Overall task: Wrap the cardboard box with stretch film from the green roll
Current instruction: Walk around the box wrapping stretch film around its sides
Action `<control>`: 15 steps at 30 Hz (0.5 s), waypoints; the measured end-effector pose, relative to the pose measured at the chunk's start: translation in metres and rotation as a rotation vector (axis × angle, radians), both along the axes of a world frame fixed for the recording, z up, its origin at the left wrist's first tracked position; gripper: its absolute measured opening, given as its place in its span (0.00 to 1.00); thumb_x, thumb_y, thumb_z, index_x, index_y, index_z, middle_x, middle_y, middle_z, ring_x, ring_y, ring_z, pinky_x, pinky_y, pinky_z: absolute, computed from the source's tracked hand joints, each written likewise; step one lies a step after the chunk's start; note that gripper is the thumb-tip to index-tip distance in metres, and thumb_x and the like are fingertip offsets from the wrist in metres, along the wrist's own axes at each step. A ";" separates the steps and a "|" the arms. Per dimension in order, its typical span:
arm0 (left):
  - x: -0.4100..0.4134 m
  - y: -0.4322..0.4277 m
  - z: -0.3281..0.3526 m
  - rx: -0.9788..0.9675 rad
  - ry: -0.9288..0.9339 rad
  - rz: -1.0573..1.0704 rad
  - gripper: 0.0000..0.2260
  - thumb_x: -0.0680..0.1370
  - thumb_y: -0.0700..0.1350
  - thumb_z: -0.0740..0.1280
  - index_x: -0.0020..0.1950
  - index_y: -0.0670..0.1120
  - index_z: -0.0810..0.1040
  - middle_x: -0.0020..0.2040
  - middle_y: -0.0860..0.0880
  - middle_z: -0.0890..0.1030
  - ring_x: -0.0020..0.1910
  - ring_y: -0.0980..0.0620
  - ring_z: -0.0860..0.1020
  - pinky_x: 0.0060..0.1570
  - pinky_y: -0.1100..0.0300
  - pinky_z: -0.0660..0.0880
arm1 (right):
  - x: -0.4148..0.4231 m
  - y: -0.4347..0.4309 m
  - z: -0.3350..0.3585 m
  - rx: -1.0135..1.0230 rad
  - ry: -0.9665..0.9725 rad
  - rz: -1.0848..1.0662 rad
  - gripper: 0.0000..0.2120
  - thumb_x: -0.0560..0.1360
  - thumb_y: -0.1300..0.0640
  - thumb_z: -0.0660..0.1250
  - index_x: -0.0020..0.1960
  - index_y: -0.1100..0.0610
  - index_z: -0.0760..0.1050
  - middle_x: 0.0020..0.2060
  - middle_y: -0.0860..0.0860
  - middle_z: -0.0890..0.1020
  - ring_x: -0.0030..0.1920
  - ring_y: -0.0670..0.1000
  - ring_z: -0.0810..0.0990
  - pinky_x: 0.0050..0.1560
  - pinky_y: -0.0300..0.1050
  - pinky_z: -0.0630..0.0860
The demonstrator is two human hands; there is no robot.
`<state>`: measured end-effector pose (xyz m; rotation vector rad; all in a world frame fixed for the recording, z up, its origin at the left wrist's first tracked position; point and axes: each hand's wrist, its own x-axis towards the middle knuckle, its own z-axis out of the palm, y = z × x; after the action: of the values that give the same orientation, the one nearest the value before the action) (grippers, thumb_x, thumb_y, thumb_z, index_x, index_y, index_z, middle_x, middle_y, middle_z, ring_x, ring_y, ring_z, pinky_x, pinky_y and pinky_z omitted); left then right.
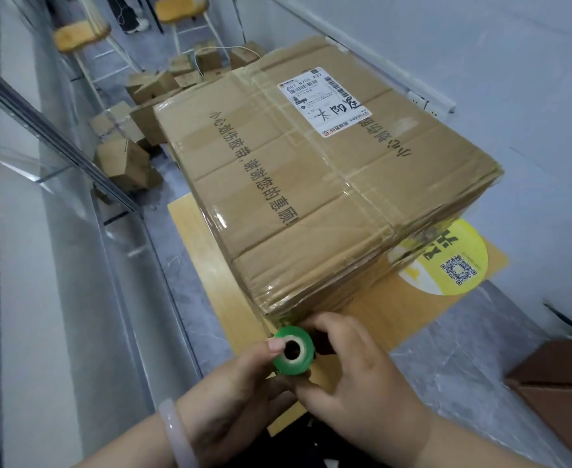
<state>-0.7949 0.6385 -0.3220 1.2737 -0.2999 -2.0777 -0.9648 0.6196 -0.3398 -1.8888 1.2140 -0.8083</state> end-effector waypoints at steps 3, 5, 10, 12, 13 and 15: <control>-0.004 -0.004 0.001 -0.023 0.014 -0.051 0.39 0.51 0.52 0.84 0.60 0.40 0.84 0.56 0.40 0.83 0.50 0.46 0.80 0.52 0.56 0.78 | -0.002 -0.005 0.002 -0.030 -0.007 0.006 0.23 0.65 0.42 0.72 0.56 0.43 0.68 0.48 0.42 0.72 0.48 0.43 0.76 0.47 0.44 0.76; -0.008 -0.007 0.003 -0.032 0.009 -0.092 0.33 0.56 0.50 0.79 0.59 0.41 0.83 0.55 0.42 0.84 0.47 0.49 0.82 0.51 0.57 0.79 | -0.004 -0.008 0.003 -0.034 0.003 -0.010 0.22 0.64 0.42 0.72 0.54 0.43 0.68 0.47 0.41 0.72 0.47 0.42 0.75 0.45 0.42 0.75; -0.017 -0.013 -0.001 -0.005 -0.058 -0.133 0.49 0.49 0.56 0.84 0.68 0.44 0.77 0.63 0.41 0.83 0.63 0.42 0.80 0.65 0.49 0.73 | -0.008 -0.012 0.003 0.065 0.043 -0.049 0.24 0.60 0.36 0.71 0.49 0.36 0.62 0.41 0.40 0.76 0.43 0.42 0.76 0.42 0.42 0.74; -0.021 -0.013 -0.003 0.012 -0.079 -0.126 0.55 0.46 0.57 0.85 0.71 0.47 0.73 0.62 0.42 0.83 0.61 0.43 0.81 0.62 0.50 0.75 | -0.010 -0.013 0.002 0.097 0.034 -0.111 0.25 0.58 0.34 0.70 0.48 0.35 0.61 0.37 0.42 0.77 0.41 0.43 0.77 0.40 0.44 0.75; -0.024 -0.013 -0.004 0.020 -0.088 -0.118 0.57 0.45 0.56 0.86 0.72 0.48 0.72 0.61 0.43 0.84 0.59 0.43 0.82 0.62 0.50 0.75 | -0.011 -0.014 0.003 0.102 0.033 -0.140 0.26 0.57 0.33 0.69 0.49 0.35 0.61 0.38 0.42 0.77 0.41 0.44 0.77 0.40 0.43 0.74; -0.030 -0.012 -0.007 0.030 -0.111 -0.090 0.56 0.46 0.52 0.85 0.73 0.51 0.69 0.61 0.43 0.84 0.61 0.42 0.81 0.68 0.46 0.70 | -0.014 -0.016 0.003 0.094 0.040 -0.143 0.25 0.58 0.32 0.68 0.50 0.34 0.62 0.41 0.41 0.77 0.45 0.42 0.77 0.42 0.39 0.74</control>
<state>-0.8253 0.6262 -0.3291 1.4195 -0.3832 -2.0971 -0.9792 0.6039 -0.3365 -1.7657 1.4005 -0.7777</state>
